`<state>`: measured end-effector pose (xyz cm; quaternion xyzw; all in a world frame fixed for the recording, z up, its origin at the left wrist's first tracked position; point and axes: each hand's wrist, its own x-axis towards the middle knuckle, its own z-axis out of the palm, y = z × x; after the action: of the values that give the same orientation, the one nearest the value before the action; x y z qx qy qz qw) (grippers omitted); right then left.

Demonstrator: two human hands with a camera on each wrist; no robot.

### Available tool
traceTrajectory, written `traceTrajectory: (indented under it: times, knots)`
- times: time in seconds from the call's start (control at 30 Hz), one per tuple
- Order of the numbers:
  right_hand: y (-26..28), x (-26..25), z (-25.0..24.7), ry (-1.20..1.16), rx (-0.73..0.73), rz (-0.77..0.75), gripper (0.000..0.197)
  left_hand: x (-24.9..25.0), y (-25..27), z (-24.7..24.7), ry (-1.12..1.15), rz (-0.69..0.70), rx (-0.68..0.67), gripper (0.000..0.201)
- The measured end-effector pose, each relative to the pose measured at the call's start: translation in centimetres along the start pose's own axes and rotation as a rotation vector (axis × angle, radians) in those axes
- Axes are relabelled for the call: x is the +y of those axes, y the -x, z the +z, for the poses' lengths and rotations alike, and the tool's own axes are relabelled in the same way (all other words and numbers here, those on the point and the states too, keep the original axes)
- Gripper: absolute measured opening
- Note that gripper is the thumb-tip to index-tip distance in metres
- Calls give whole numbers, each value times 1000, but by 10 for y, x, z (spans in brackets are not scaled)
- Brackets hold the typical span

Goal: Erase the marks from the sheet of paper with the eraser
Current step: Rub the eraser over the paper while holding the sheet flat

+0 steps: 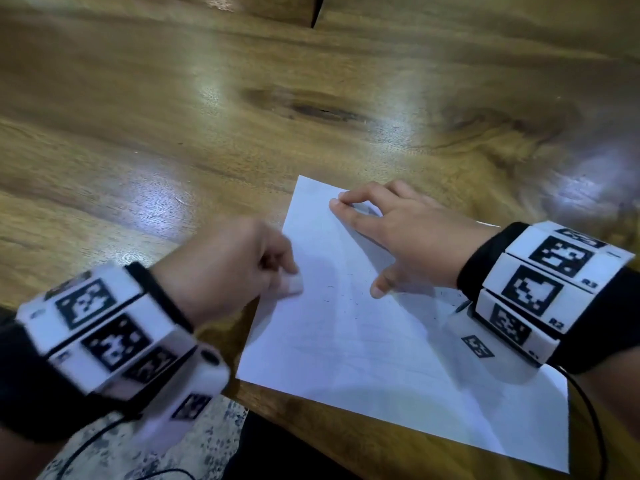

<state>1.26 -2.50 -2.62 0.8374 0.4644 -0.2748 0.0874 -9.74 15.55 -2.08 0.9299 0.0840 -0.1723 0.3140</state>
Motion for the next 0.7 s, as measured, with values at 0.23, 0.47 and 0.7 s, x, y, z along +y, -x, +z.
traceTrajectory:
  times: [0.23,0.47,0.7]
  knots:
    - [0,-1,0,-7,-3,4,109,6,-5,16,-29,133,94,19]
    - [0,0,1,-21,5,3,109,10,-8,12,-39,107,35,10]
    - [-2,0,3,-6,5,2,109,5,21,28,-19,174,-61,22]
